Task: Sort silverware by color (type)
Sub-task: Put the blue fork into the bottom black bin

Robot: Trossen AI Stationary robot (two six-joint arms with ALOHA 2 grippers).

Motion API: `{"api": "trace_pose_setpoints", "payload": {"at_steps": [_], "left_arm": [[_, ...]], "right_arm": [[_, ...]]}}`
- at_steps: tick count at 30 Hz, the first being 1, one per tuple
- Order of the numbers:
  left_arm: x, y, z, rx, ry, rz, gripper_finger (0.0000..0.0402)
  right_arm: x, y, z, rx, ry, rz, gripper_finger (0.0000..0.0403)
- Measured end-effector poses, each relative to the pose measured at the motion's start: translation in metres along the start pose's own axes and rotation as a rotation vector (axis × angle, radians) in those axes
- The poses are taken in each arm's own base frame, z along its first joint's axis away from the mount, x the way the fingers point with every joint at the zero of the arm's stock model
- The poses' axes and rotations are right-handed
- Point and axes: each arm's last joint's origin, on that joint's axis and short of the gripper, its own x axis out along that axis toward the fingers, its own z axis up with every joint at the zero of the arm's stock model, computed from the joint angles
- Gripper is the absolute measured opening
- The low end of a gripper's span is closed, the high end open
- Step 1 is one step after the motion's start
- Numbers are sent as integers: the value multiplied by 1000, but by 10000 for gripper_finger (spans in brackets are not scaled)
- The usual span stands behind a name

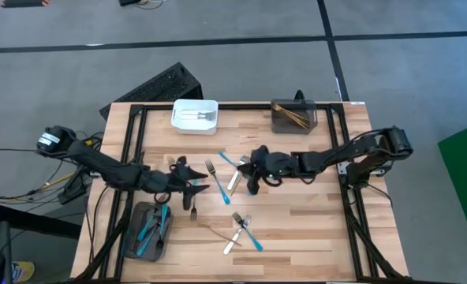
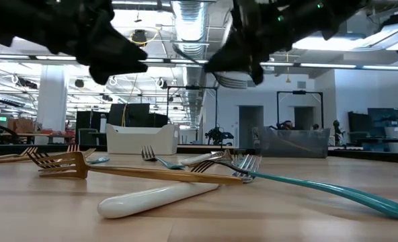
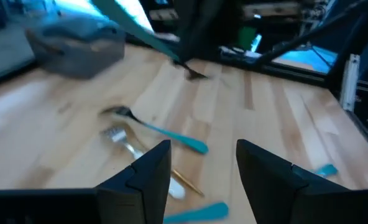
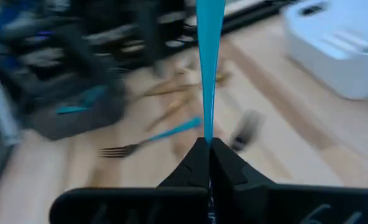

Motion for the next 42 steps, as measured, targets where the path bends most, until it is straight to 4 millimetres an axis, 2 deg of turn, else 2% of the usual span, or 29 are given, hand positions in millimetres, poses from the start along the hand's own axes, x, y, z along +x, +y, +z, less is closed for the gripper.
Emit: {"api": "trace_pose_setpoints", "payload": {"at_steps": [9, 15, 22, 29, 33, 37, 42], "left_arm": [[11, 6, 13, 215, -130, -112, 169], [19, 11, 21, 272, -219, -226, 169], [29, 11, 29, 338, -310, -359, 169], [54, 2, 39, 435, -327, -356, 169], [61, -2, 40, 462, -327, -391, 166], [60, -3, 40, 481, -334, -442, 132], [58, -3, 42, 470, -337, -450, 47]], "right_arm": [[0, 10, 7, -11, -28, 220, 12], [-3, 17, 12, -52, -52, 412, 12], [-4, 19, 14, -56, -62, 450, 12], [-4, 20, 14, -58, -57, 478, 12], [-5, 23, 13, -60, -52, 488, 12], [-6, 25, 12, -79, -52, 492, 14], [-6, 25, 12, -84, -51, 497, 16]]}}
